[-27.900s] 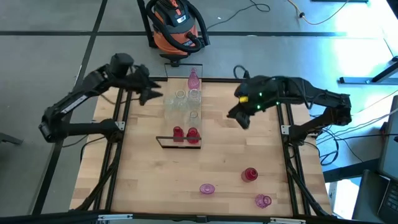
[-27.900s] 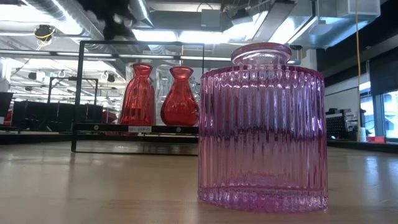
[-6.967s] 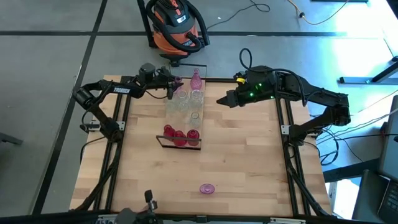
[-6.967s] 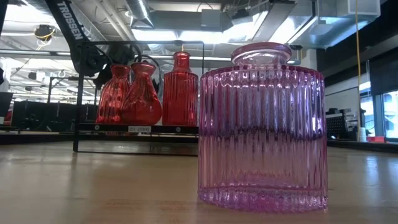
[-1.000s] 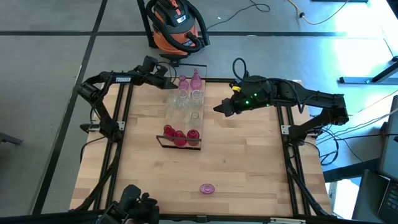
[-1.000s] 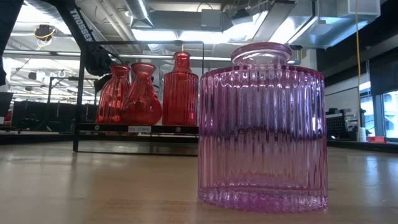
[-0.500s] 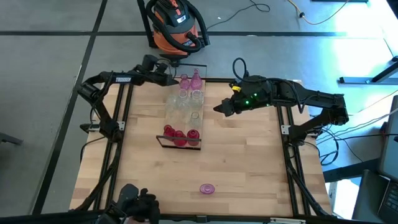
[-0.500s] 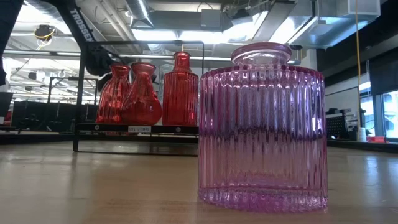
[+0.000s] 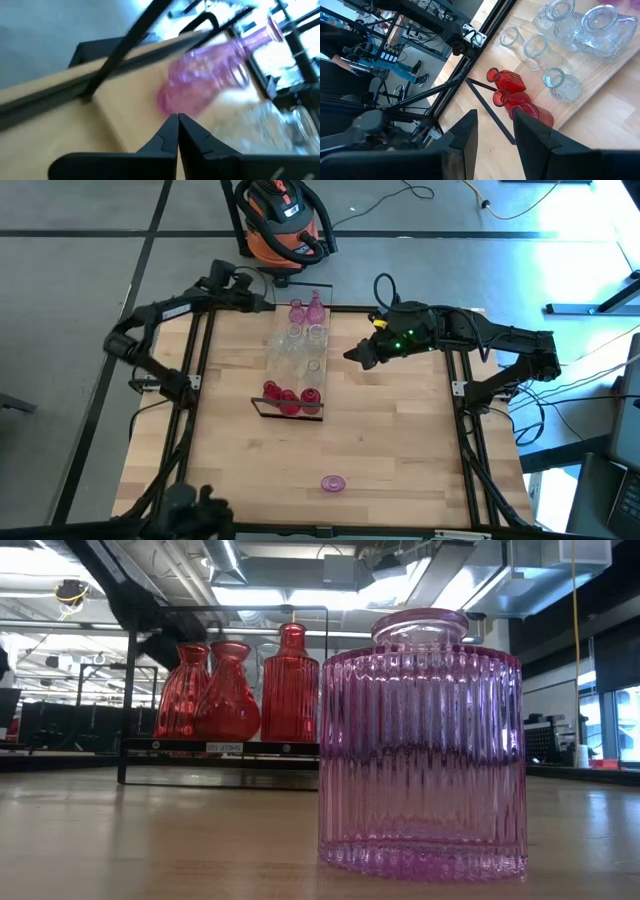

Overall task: Sort vases onto shelf
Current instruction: Put the purple vase on the shelf

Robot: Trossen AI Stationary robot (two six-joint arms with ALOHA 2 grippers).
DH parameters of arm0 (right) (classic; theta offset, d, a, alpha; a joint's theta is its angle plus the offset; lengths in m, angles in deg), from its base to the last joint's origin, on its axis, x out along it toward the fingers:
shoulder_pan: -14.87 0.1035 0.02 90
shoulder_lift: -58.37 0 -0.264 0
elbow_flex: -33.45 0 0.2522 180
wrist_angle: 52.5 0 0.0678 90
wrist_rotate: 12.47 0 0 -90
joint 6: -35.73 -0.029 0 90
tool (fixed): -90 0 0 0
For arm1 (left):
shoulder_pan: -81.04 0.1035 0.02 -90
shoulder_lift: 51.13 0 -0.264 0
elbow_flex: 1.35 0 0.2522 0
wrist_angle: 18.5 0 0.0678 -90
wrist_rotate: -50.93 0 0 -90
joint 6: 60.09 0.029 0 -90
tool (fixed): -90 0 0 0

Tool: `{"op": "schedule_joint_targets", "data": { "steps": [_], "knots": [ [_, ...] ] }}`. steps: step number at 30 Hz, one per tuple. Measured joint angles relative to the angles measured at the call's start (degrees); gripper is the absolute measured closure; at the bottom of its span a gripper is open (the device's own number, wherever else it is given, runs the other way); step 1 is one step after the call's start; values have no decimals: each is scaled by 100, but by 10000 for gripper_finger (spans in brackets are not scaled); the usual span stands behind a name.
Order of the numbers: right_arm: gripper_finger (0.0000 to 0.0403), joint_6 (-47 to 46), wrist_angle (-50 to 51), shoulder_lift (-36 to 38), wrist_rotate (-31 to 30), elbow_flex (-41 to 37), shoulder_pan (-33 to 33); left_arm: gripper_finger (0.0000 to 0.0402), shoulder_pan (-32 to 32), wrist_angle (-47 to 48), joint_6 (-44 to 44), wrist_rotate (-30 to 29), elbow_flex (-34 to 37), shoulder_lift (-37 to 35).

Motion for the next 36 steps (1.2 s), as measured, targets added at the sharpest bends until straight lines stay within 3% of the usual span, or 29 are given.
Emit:
{"op": "schedule_joint_targets", "data": {
  "steps": [6, 9, 12, 18, 27, 31, 36],
  "knots": [
    [288, 516, 11, 2, -194, -2, -4, 401, -228, 2671, 1036, -43, 0, -1262],
    [288, 801, 11, 2, -331, -2, -4, 401, -638, 4289, 1532, -379, 41, -1855],
    [288, 1116, 14, 2, -341, -1, -4, 401, -1119, 5130, 1425, -723, 297, -2508],
    [288, 1500, 89, 2, -330, -2, -2, 401, -2163, 5194, -135, -735, 1229, -3785],
    [288, 1755, 461, 2, -330, -2, 2, 401, -4129, 4626, -3128, -1618, 2509, -5513],
    [288, 1762, 449, 2, -337, -2, 2, 401, -4763, 3963, -4165, -1997, 2885, -5831],
    [288, 1762, 450, 2, -287, -2, 2, 401, -5431, 3345, -4854, -2382, 3084, -5704]
  ]
}}
